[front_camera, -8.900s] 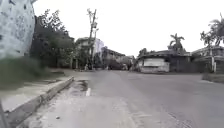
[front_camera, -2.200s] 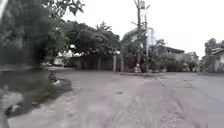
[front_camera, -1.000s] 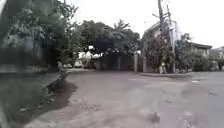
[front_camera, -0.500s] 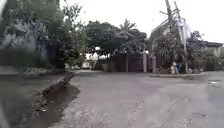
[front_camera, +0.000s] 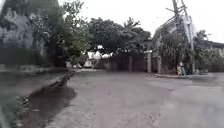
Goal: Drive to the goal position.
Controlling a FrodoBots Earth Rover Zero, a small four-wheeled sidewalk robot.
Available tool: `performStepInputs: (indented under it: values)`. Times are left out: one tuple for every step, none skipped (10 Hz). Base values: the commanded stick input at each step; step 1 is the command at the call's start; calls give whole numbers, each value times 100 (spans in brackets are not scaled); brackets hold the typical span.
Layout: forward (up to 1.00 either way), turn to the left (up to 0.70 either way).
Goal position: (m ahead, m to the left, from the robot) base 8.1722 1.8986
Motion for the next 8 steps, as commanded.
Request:
performStepInputs:
  values:
    - [100, 0]
    - [100, 0]
    - [100, 0]
    - [100, 2]
    - [100, 30]
    - [100, 40]
    - [100, 40]
    - [100, 40]
